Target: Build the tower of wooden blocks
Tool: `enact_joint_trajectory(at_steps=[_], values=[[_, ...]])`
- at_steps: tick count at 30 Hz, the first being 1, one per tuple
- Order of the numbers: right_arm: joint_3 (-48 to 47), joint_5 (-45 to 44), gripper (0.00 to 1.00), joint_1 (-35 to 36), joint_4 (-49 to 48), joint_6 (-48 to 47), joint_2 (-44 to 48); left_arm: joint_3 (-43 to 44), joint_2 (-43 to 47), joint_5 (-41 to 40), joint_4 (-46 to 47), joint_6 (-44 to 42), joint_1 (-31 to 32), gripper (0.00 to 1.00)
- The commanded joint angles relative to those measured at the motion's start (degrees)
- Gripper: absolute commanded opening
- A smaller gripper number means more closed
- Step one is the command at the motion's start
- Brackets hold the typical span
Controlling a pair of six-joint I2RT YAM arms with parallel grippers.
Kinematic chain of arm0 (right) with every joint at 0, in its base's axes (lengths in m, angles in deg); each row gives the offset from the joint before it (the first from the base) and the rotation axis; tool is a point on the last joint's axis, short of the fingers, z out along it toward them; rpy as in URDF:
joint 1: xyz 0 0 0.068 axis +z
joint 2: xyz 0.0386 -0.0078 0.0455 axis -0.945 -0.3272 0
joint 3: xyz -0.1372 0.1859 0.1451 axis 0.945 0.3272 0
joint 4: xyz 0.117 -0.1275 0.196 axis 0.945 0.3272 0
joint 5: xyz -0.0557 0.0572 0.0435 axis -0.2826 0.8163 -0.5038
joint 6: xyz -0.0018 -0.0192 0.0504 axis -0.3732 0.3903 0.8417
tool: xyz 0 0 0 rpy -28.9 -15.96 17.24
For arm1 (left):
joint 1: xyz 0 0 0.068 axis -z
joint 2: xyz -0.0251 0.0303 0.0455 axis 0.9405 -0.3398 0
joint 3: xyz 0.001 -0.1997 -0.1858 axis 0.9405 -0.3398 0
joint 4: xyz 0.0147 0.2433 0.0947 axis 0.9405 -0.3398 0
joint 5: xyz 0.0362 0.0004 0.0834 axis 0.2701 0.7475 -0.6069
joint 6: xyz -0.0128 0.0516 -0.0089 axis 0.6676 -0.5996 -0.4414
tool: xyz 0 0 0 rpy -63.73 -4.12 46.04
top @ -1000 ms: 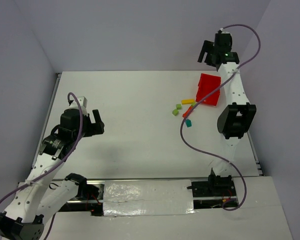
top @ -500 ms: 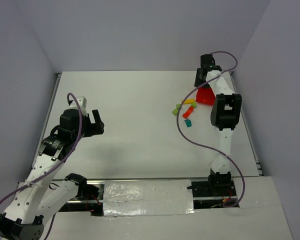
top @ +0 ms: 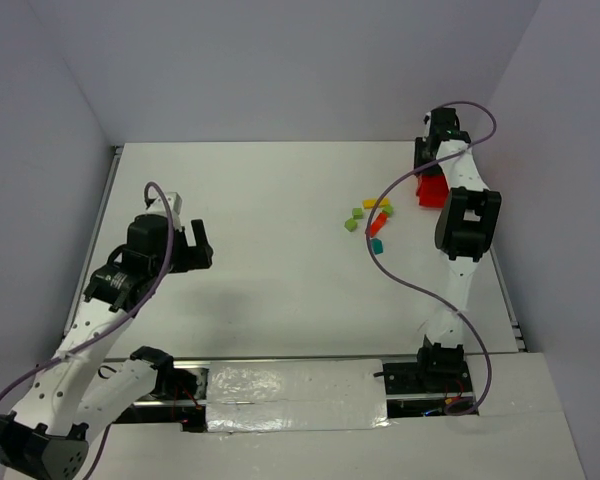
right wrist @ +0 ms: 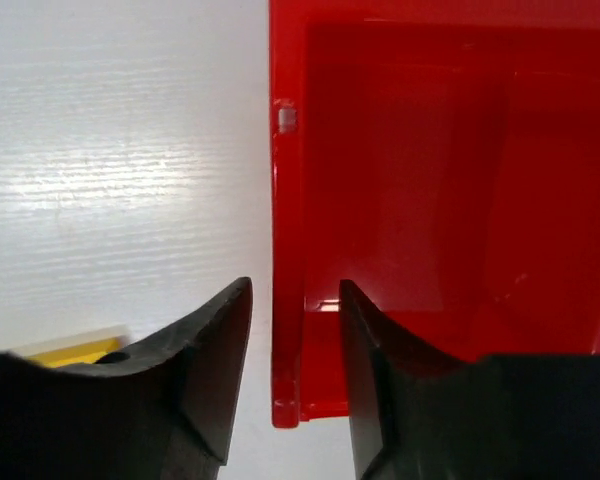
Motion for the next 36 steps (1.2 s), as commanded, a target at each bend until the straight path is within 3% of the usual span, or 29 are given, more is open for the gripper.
enact_joint_trajectory(at_steps=[1, 2, 3, 4, 6, 8, 10, 12, 14, 15, 16, 18, 21, 25, 28, 31, 34, 36], values=[[-1.7, 2.9, 0.50, 0.6, 1.2, -3.6, 3.4, 1.5, -2.6, 0.6, 1.5, -0.5, 0.6, 0.99], [-1.5, 3.1, 0.78, 0.6, 1.3, -2.7, 4.3, 2.3, -3.8, -0.8, 0.6, 0.5, 1.0, 1.00], [-1.2, 4.8, 0.97, 0.7, 1.4, -1.9, 5.2, 3.1, -7.0, -2.1, -0.1, 1.3, 1.8, 1.00], [-0.9, 5.6, 1.00, 0.8, 1.4, -0.9, 7.7, 5.4, -9.0, -3.1, -0.8, 4.0, 4.5, 0.99], [1.9, 7.4, 1.00, 0.9, 1.1, 4.6, 11.3, 8.5, -15.2, -8.6, -2.4, 7.9, 9.1, 0.99], [7.6, 6.8, 1.00, 1.5, -3.4, 10.8, 20.8, 14.1, -20.3, -12.8, -2.0, 13.7, 17.5, 0.99], [21.5, 3.3, 1.00, 2.7, -11.8, 19.8, 29.7, 20.8, -29.9, -17.2, -1.2, 19.2, 22.9, 0.99], [36.7, 1.8, 1.00, 3.9, -16.5, 25.1, 43.3, 26.4, -41.0, -17.0, -0.9, 22.2, 24.4, 0.99], [47.2, 8.0, 1.00, 3.8, -23.8, 33.1, 52.2, 36.4, -48.6, -15.2, -0.7, 24.7, 26.0, 1.00], [58.9, 15.6, 1.00, 3.5, -31.8, 36.9, 61.0, 43.6, -55.8, -16.4, -1.3, 25.8, 27.2, 0.99], [63.8, 19.4, 1.00, 3.0, -35.4, 38.5, 64.8, 46.9, -59.3, -16.4, -1.2, 25.8, 27.7, 0.99], [74.3, 22.7, 1.00, 2.7, -38.2, 40.4, 74.6, 57.6, -68.9, -17.7, -1.7, 26.0, 28.1, 0.97], [80.9, 17.0, 1.00, 3.2, -31.9, 42.0, 86.8, 71.8, -81.0, -15.5, -2.6, 26.0, 28.6, 0.90], [87.8, 10.8, 1.00, 3.1, -27.6, 44.1, 101.5, 77.2, -88.9, -15.2, 6.7, 24.7, 31.1, 0.91], [85.6, 7.6, 1.00, 2.9, -21.4, 41.1, 106.6, 77.9, -92.1, -16.0, 9.5, 26.3, 31.7, 0.90], [82.6, 10.6, 1.00, 3.2, -18.1, 37.8, 107.2, 78.6, -94.0, -19.0, 10.0, 24.0, 32.7, 0.90], [83.5, 13.3, 1.00, 4.1, -19.3, 38.2, 108.0, 78.0, -94.9, -18.5, 12.5, 20.5, 33.0, 0.89], [85.6, 15.8, 1.00, 4.2, -21.0, 38.9, 108.5, 80.5, -96.8, -19.8, 9.4, 21.0, 33.0, 0.85]])
